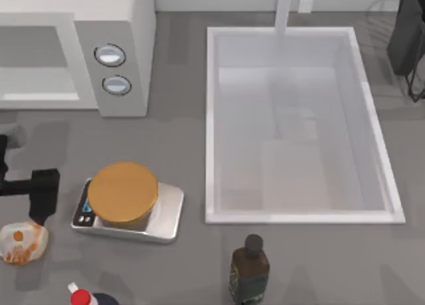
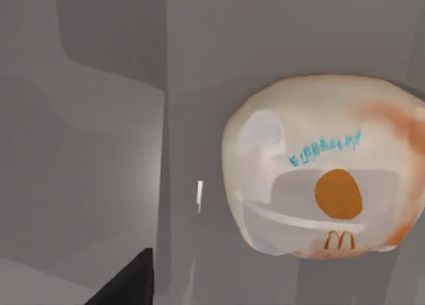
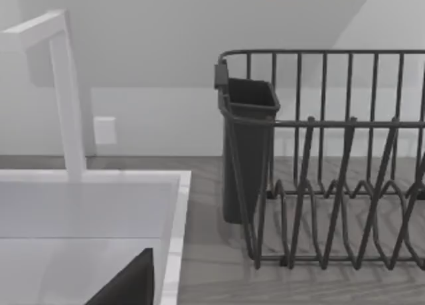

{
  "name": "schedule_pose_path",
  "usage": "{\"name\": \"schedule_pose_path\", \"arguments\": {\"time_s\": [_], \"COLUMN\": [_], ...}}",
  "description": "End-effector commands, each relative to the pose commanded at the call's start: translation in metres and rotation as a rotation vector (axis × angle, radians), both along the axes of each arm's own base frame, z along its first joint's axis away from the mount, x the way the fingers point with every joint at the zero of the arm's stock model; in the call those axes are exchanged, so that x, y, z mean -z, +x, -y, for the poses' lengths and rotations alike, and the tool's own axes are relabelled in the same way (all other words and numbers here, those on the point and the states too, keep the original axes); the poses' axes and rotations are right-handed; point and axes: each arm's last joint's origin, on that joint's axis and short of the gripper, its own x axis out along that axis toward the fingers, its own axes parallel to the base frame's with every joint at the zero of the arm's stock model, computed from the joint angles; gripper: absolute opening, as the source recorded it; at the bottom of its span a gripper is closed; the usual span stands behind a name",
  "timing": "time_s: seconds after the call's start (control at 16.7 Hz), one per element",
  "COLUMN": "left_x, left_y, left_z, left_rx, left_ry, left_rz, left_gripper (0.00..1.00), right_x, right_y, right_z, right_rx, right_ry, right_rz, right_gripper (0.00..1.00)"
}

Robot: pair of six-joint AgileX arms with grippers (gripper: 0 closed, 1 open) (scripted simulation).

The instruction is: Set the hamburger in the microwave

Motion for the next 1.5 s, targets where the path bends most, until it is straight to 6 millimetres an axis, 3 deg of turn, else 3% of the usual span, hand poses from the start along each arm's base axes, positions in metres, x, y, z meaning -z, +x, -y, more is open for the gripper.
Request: {"name": "schedule_pose_path", "arguments": {"time_s": [0.36, 0.6, 1.02, 1.5], "left_x": [0.043, 0.069, 0.076, 0.076], "left_y": [-0.005, -0.003, 0.001, 0.001], "left_z": [-0.009, -0.004, 0.002, 0.002], "left_rx": [0.0, 0.0, 0.001, 0.001], "left_ry": [0.002, 0.003, 0.0, 0.0], "left_rz": [-0.004, -0.008, -0.001, -0.001], "left_gripper": [1.0, 1.0, 1.0, 0.4], "right_x": [0.0, 0.0, 0.0, 0.0], "right_y": [0.0, 0.0, 0.0, 0.0], "right_z": [0.0, 0.0, 0.0, 0.0], "right_rx": [0.0, 0.0, 0.0, 0.0], "right_ry": [0.0, 0.0, 0.0, 0.0], "right_rz": [0.0, 0.0, 0.0, 0.0], "right_gripper": [1.0, 1.0, 1.0, 1.0]}}
